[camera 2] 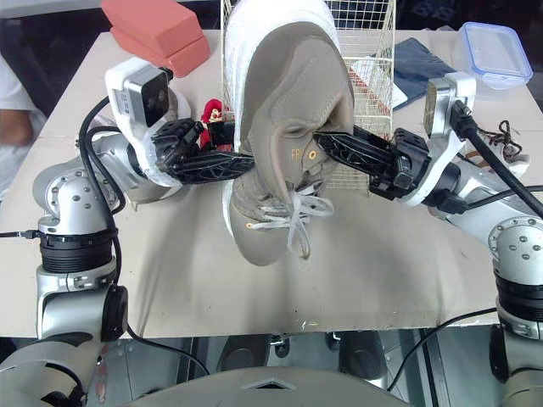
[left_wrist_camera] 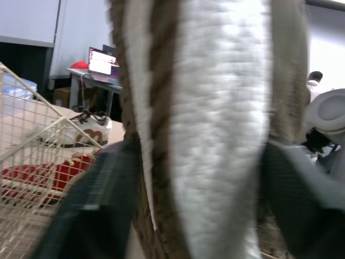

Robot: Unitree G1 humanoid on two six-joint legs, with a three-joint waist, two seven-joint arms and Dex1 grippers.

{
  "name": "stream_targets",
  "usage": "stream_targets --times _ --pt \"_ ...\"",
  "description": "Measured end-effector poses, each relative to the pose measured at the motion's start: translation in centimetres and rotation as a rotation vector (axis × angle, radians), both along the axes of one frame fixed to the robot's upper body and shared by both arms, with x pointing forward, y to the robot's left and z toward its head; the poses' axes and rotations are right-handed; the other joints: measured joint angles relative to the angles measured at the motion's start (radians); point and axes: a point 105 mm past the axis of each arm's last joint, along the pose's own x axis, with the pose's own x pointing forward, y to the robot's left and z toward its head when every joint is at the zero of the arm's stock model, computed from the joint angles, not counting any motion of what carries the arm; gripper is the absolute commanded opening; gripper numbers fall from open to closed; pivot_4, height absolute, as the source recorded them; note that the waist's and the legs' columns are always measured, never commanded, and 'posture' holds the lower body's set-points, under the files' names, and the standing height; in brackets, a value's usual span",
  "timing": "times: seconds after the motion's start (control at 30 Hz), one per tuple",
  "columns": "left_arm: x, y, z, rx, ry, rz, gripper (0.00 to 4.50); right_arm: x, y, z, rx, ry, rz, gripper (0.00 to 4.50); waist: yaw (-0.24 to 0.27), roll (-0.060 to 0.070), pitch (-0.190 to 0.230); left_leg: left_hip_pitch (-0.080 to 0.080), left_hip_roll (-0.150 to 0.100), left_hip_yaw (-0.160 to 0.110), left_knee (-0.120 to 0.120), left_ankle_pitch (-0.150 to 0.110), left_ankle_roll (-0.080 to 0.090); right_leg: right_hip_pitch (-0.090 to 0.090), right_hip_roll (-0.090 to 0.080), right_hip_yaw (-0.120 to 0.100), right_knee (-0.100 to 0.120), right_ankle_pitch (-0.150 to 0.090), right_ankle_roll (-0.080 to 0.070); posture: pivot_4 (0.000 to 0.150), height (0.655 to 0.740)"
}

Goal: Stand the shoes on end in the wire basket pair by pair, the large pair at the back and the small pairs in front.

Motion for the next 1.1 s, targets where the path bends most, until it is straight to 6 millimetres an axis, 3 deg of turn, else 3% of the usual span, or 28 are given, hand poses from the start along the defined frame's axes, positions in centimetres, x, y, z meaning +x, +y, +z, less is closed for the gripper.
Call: stream_targets --times 0.2,0.37,0.63,0.9,1.0,1.1 --pt "-0.1 1.0 -0.1 0.057 -0.031 0.064 4.44 0.3 -0.6 0.8 -0.007 -0.018 -0.041 0.06 -0.002 0.000 0.000 0.000 0.000 0.000 0.000 0.000 0.000 -0.001 0.000 0.000 0.000 0.000 0.000 0.150 0.6860" --pt "-0.6 2.6 1.6 0.067 -0.120 0.153 4.44 0.8 -2.1 4.1 0.046 -0.115 -0.100 0.06 0.000 0.000 0.000 0.000 0.000 0.000 -0.001 0.000 0.000 -0.001 0.000 0.000 0.000 0.000 0.000 0.150 0.6860" --pt "-1.0 2.7 3.8 0.018 -0.254 0.277 4.44 5.3 -4.5 9.4 0.212 -0.245 -0.358 0.06 -0.001 0.000 0.000 -0.001 0.000 0.001 -0.001 0.000 0.000 -0.002 0.000 0.001 0.000 0.000 0.000 0.150 0.6860" --pt "1.4 4.3 5.1 -0.007 -0.346 0.579 4.44 8.0 -6.2 14.7 0.339 -0.428 -0.580 0.06 -0.001 0.000 0.000 -0.004 0.000 0.002 -0.002 0.000 0.000 -0.005 0.000 0.000 0.000 0.000 0.000 0.150 0.6860" --pt "1.7 5.0 5.7 -0.023 -0.368 0.649 4.44 8.6 -6.8 15.8 0.348 -0.485 -0.663 0.06 -0.001 0.000 0.000 -0.007 0.000 0.002 -0.001 0.000 0.000 -0.008 -0.001 0.000 0.000 0.000 0.000 0.150 0.6860" --pt "1.6 5.1 5.5 -0.021 -0.375 0.664 4.44 9.6 -7.5 15.5 0.310 -0.512 -0.735 0.06 -0.001 0.000 0.000 -0.008 0.000 0.002 -0.001 0.000 0.000 -0.008 -0.001 0.000 0.000 0.000 0.000 0.150 0.6860"
